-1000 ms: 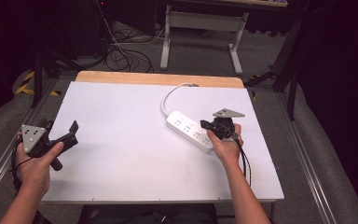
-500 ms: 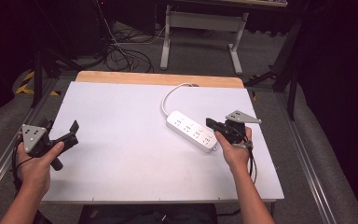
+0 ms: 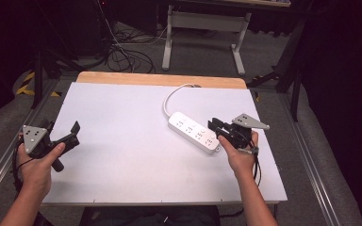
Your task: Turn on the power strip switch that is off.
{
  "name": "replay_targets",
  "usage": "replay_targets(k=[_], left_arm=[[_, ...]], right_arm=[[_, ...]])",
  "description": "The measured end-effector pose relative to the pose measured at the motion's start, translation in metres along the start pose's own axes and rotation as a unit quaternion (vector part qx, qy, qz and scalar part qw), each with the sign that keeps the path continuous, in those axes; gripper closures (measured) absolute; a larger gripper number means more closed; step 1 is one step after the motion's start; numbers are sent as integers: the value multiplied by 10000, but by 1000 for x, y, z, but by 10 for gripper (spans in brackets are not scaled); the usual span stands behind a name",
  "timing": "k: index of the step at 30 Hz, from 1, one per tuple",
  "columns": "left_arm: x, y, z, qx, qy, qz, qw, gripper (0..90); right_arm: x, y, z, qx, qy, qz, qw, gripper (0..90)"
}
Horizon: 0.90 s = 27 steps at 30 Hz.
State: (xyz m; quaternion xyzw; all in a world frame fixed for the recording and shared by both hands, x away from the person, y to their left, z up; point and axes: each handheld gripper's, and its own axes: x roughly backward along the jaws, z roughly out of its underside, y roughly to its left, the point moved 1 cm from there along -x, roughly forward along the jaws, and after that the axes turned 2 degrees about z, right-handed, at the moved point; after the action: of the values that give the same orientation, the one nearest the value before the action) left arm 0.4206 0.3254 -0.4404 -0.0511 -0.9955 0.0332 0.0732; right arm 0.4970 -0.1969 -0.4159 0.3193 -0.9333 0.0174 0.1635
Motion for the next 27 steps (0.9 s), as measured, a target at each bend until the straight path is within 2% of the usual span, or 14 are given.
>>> replay_targets(k=[8,10,14,18,22,27], left_arm=[[0,0,0,1,-7,-5,10000,40],[0,0,0,3,-8,0,10000,41],[0,0,0,0,0,-1,10000,41],[0,0,0,0,2,-3,10000,41],[0,0,0,5,1,1,10000,40],[0,-1,0,8,-6,5,10000,40]], right_arm=[[6,-1,-2,71,-511,-31,9987,517],[6,0,-3,87,-567,-1,9984,455],[7,1,-3,144,-730,-77,9972,407],[8,2,-4,167,-846,-32,9963,282],[13,1,0,204,-877,-102,9959,173],[22,-4,4,-1,-1080,-243,9939,103]])
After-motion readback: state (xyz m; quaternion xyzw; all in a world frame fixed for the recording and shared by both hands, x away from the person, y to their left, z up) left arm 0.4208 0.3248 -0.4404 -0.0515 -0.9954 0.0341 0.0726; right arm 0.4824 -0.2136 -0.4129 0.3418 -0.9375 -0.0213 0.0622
